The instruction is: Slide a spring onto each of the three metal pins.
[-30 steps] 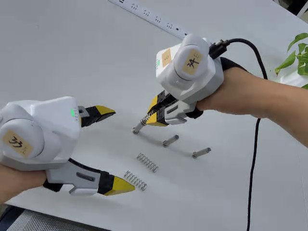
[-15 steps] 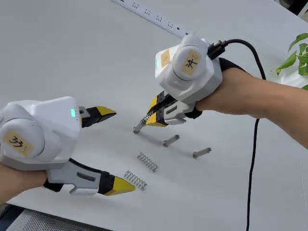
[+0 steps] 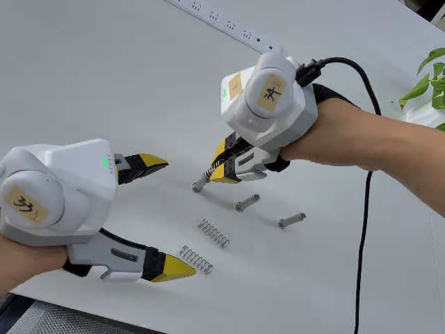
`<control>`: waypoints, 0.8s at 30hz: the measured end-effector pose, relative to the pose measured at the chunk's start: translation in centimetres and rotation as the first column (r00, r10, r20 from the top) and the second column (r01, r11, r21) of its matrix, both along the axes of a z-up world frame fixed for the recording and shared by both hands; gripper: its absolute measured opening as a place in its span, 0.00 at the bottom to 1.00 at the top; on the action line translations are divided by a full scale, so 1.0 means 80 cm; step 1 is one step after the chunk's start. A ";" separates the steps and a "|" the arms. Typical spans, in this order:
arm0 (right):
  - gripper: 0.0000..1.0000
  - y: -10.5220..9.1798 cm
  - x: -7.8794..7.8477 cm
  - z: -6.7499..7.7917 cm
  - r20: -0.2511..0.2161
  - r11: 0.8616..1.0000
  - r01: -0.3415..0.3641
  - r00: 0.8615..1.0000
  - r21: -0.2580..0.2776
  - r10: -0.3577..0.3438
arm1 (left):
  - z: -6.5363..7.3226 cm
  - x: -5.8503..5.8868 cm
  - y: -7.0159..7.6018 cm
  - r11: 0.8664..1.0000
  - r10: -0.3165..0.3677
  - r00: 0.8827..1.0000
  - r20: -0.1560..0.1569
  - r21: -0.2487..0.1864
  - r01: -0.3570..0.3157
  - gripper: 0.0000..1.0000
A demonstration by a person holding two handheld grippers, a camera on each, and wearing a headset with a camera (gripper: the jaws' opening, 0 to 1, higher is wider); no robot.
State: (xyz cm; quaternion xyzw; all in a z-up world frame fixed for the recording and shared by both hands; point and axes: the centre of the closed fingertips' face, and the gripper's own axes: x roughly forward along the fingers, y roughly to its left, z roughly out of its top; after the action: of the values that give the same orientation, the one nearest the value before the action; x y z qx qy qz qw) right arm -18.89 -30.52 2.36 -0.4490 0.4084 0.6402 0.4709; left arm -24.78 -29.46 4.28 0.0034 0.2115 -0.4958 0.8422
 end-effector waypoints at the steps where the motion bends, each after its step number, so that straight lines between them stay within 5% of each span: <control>1: 0.07 0.000 0.000 0.000 0.000 1.000 0.000 1.000 0.000 0.000 | 0.000 0.000 0.000 1.000 0.000 1.000 0.000 -0.001 0.000 0.89; 24: 0.07 0.000 0.000 -0.002 -0.005 1.000 -0.001 1.000 -0.017 0.000 | 0.001 0.001 -0.003 1.000 -0.001 1.000 -0.001 -0.015 0.001 0.88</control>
State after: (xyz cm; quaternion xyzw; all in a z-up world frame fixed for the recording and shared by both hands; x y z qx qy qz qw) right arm -18.91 -30.51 2.17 -0.4517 0.4149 0.6378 0.4659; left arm -24.66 -29.66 4.37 -0.0031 0.2082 -0.4979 0.8419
